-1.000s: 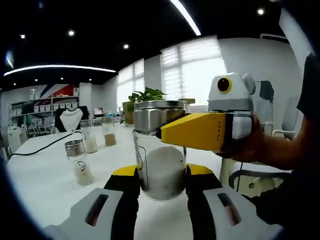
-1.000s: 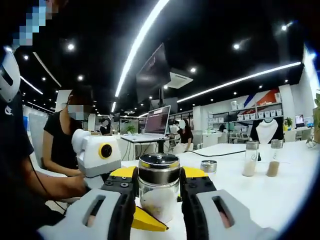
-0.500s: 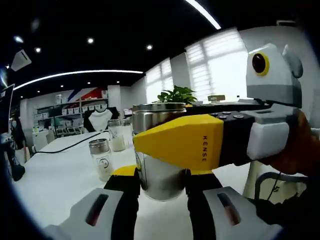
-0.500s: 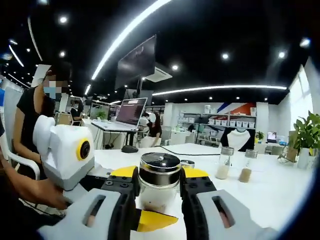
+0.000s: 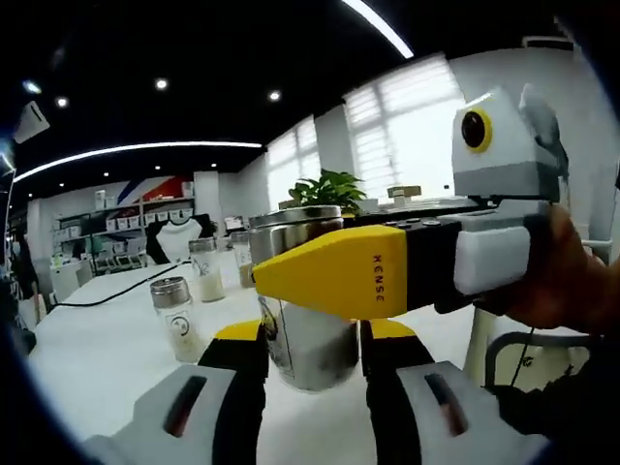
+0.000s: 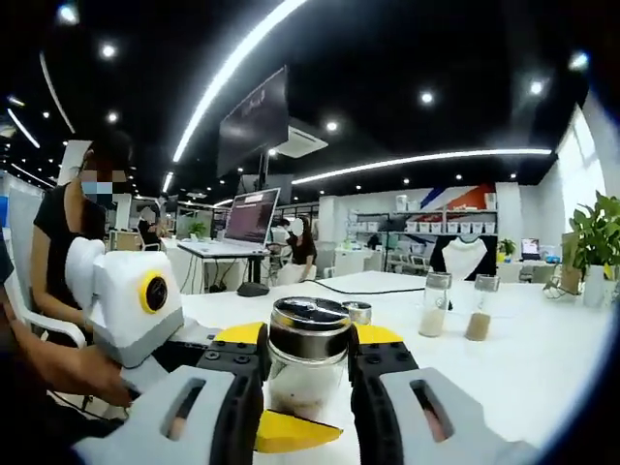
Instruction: Rotate the seasoning bottle until the label or dispensing opening points toward the visible target arrow and the bottle remains upright within the marked orientation range
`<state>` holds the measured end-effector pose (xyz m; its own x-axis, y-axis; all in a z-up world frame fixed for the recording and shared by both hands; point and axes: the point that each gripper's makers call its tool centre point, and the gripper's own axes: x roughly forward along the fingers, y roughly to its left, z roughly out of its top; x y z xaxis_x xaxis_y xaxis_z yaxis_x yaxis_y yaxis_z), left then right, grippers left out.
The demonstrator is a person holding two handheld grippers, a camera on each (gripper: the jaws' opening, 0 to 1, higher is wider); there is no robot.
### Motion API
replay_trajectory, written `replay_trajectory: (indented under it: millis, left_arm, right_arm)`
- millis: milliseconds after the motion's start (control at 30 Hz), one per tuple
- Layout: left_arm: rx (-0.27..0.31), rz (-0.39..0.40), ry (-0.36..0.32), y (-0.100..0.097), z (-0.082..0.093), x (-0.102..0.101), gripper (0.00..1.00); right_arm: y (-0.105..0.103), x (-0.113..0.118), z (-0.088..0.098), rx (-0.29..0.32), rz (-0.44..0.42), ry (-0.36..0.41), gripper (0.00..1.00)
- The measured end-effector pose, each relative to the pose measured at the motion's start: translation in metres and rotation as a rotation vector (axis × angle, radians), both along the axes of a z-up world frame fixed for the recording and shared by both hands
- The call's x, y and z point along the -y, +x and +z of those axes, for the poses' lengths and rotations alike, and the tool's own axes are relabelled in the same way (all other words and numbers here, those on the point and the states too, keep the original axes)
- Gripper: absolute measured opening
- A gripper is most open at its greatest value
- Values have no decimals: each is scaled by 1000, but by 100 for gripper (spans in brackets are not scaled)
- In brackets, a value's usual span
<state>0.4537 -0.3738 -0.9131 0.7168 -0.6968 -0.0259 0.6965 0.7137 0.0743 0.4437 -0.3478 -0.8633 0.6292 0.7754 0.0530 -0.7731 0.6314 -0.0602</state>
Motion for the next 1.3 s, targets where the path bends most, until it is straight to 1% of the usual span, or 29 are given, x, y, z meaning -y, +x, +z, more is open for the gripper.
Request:
replay_trajectory:
  millis: [33, 100, 133, 200, 267, 333, 400, 467, 500, 567, 633, 667, 700, 733, 800, 867, 900, 933, 967, 1000, 1067, 1100, 1133, 1200, 1233, 1267, 1300]
  left_arm:
    - [-23, -22, -19, -1, -1, -1, 39]
    - [-37, -59, -46, -3, 0, -1, 38]
    - [-45, -84, -64, -5, 1, -2, 38]
    - [-47, -112, -60, -7, 1, -3, 38]
    - [-37, -125, -51, -9, 1, -2, 38]
    - [-31, -172, -47, -15, 3, 0, 38]
    - [-15, -212, -41, -21, 5, 1, 38]
    - [-6, -253, -31, -27, 6, 3, 38]
    - [-5, -287, -27, -32, 6, 4, 38]
    - [-6, -308, -29, -35, 6, 4, 38]
    - [-16, -311, -37, -36, 6, 4, 38]
    - [-20, -304, -31, -35, 5, 4, 38]
    - [-10, -283, -13, -33, 4, 3, 38]
    - [5, -260, 6, -29, 3, 2, 38]
    - [-5, -236, 14, -27, 1, 3, 38]
    - [15, -187, 10, -21, 3, 0, 38]
    - [24, -144, 12, -16, 4, -3, 38]
    - [38, -97, 34, -11, 4, -7, 38]
    - [46, -65, 54, -8, 3, -9, 38]
    - [63, -23, 96, -4, 2, -12, 38]
    - [75, 8, 114, -1, 1, -13, 38]
    - [64, 12, 97, -1, 2, -12, 38]
    - [70, 37, 87, 0, 3, -13, 38]
    - [75, 78, 97, 3, 2, -15, 38]
    - [71, 96, 88, 4, 2, -14, 38]
    - [63, 107, 72, 4, 2, -14, 38]
    - [53, 125, 42, 4, 3, -14, 38]
  right_arm:
    - [-2, -1, 1, -8, 21, 15, 30]
    - [-5, -2, 4, -8, 60, 32, 30]
    - [-6, -2, 3, -9, 71, 27, 30]
    - [-9, -4, 4, -1, 93, 18, 30]
    - [-14, -7, 4, 20, 126, -1, 30]
    - [-21, -9, 6, 36, 175, -11, 30]
    - [-25, -8, 8, 19, 212, 14, 30]
    - [-33, -9, 9, 12, 274, 19, 30]
    - [-35, -8, 9, 13, 295, 21, 30]
    - [-37, -6, 8, 8, 320, 22, 30]
    - [-37, -5, 8, -13, 331, 39, 30]
    - [-36, -6, 7, -16, 328, 35, 31]
    - [-36, -6, 6, -9, 321, 24, 31]
    - [-35, -8, 5, 11, 314, 1, 31]
    - [-34, -10, 3, 23, 298, -22, 31]
    - [-31, -11, 5, 41, 274, -20, 31]
    - [-27, -11, 6, 38, 246, -15, 31]
    - [-22, -10, 6, 34, 205, -26, 31]
    - [-20, -10, 5, 36, 185, -38, 31]
    - [-18, -12, 3, 38, 161, -58, 31]
    - [-17, -14, 2, 37, 137, -62, 31]
    - [-15, -15, 3, 33, 117, -55, 31]
    - [-14, -15, 4, 26, 96, -45, 31]
    - [-11, -15, 4, 11, 59, -38, 31]
    - [-10, -15, 4, 12, 46, -36, 31]
    - [-10, -15, 4, 12, 35, -34, 31]
    - [-9, -15, 5, 14, 19, -29, 31]
